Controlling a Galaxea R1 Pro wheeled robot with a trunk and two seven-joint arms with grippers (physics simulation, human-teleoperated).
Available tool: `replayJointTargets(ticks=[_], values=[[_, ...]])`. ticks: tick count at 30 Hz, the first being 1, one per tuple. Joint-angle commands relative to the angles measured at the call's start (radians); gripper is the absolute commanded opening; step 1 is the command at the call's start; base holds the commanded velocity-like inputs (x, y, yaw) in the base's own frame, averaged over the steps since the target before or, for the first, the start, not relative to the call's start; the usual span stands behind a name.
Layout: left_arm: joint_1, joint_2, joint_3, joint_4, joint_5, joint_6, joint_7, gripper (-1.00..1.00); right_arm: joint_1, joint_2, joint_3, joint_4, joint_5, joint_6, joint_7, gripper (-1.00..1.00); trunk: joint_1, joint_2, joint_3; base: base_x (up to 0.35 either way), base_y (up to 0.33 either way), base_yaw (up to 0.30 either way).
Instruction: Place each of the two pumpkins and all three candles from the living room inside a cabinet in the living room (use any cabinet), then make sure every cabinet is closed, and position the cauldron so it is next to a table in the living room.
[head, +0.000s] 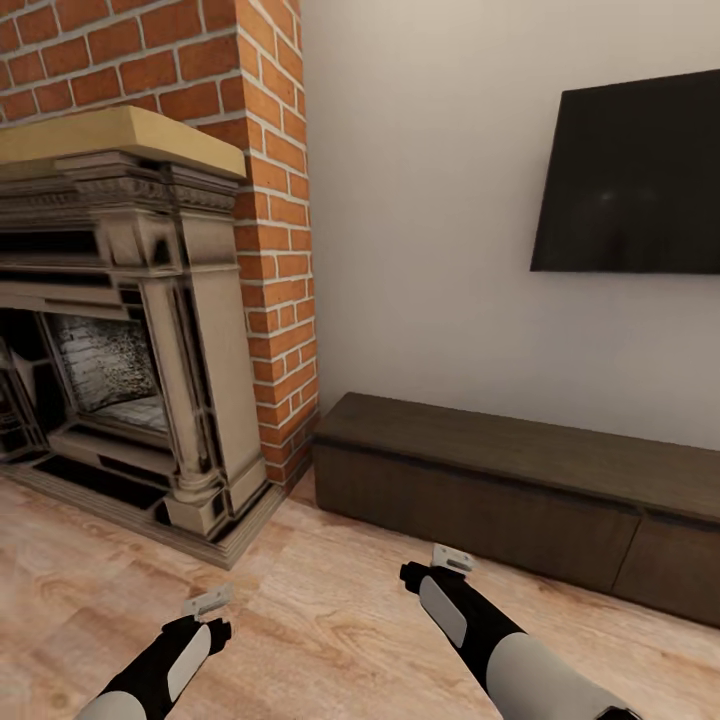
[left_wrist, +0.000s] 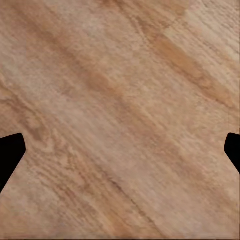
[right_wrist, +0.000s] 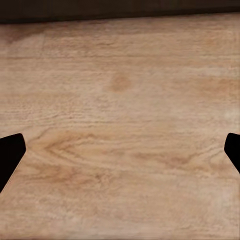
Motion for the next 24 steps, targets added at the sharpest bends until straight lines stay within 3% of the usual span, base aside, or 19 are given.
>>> replayJointTargets(ticks=[1, 6, 15, 24], values=[[0.0, 0.0, -0.003, 0.012, 0.007, -0.002, 0.006, 1.0, -0.001, -0.002, 0.008, -0.002, -0.006, 0.004, -0.008, 1.0, -0.001, 0.0, 0.002, -0.109, 0.07, 0.246], [0.0, -0.001, -0.003, 0.037, 0.005, -0.036, 0.006, 1.0, -0.001, -0.003, 0.009, -0.002, -0.003, 0.003, -0.008, 1.0, -0.003, 0.002, 0.016, -0.106, 0.063, 0.245], [0.0, -0.001, 0.0, 0.039, 0.007, -0.039, 0.003, 1.0, -0.001, 0.0, 0.012, 0.008, -0.004, -0.036, -0.007, 1.0, -0.038, 0.065, 0.036, -0.013, 0.005, 0.243], [0.0, 0.001, 0.002, 0.037, 0.008, -0.04, -0.044, 1.0, -0.001, 0.001, 0.015, 0.045, -0.003, -0.059, -0.007, 1.0, -0.072, 0.128, 0.054, 0.0, 0.0, 0.223]])
